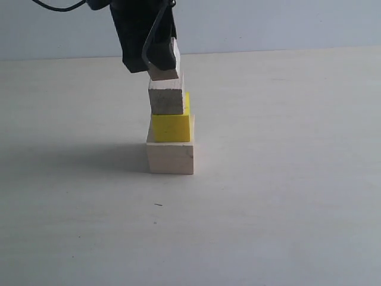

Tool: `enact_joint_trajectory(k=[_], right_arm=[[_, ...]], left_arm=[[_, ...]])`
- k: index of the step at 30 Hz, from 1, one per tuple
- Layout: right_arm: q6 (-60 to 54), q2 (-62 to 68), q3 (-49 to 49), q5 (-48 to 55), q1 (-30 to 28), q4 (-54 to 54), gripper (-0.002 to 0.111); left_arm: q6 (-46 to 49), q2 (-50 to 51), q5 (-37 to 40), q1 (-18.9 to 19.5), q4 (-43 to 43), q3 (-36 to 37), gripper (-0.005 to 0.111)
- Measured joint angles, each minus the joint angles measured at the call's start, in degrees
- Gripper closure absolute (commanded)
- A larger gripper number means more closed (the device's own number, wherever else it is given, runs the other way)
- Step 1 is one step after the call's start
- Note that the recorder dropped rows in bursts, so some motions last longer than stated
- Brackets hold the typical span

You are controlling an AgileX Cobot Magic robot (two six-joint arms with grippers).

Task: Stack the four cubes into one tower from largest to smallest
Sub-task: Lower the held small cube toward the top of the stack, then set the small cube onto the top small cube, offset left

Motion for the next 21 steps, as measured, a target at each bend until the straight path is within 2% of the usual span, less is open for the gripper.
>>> enact_joint_trajectory(k=[21], right_arm=[[0.0,0.0,0.0,0.0,0.0,0.0,0.108]], left_arm=[[0.3,2.0,0.0,0.0,2.0,0.0,0.107]])
